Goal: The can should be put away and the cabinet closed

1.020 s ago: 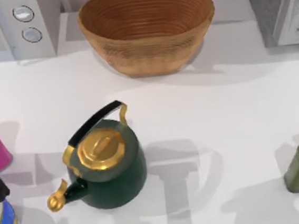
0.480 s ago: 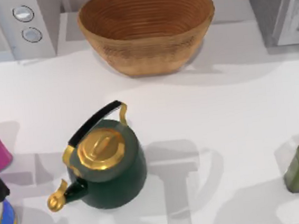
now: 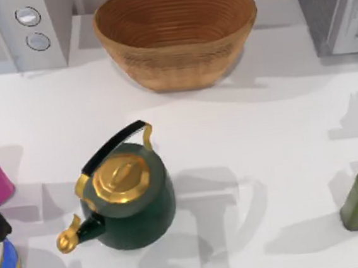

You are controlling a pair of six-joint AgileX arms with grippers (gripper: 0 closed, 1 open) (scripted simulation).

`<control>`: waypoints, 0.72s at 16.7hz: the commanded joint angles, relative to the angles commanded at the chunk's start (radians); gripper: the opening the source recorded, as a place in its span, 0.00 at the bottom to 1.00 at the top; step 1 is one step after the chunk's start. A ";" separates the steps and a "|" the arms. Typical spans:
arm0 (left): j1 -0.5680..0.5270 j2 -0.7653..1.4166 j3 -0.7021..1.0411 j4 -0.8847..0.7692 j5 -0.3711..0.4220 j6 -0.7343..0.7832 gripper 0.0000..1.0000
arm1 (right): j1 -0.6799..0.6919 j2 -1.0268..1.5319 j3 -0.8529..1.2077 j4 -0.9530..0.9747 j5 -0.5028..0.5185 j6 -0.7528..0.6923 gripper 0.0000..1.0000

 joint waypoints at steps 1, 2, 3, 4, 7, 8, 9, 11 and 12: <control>0.000 0.000 0.000 0.000 0.000 0.000 1.00 | 0.010 0.044 0.057 -0.014 0.003 -0.001 0.00; 0.000 0.000 0.000 0.000 0.000 0.000 1.00 | 0.022 0.086 0.108 -0.029 0.005 -0.002 0.00; 0.000 0.000 0.000 0.000 0.000 0.000 1.00 | 0.034 0.128 0.157 -0.044 0.006 -0.002 0.00; 0.000 0.000 0.000 0.000 0.000 0.000 1.00 | 0.045 0.174 0.212 -0.059 0.010 -0.003 0.00; 0.000 0.000 0.000 0.000 0.000 0.000 1.00 | 0.062 0.318 0.429 -0.101 0.031 0.002 0.00; 0.000 0.000 0.000 0.000 0.000 0.000 1.00 | 0.067 0.366 0.513 -0.111 0.040 0.007 0.00; 0.000 0.000 0.000 0.000 0.000 0.000 1.00 | 0.073 0.414 0.597 -0.121 0.049 0.013 0.00; 0.000 0.000 0.000 0.000 0.000 0.000 1.00 | 0.090 0.507 0.748 -0.139 0.062 0.024 0.00; 0.000 0.000 0.000 0.000 0.000 0.000 1.00 | 0.099 0.552 0.810 -0.149 0.068 0.028 0.00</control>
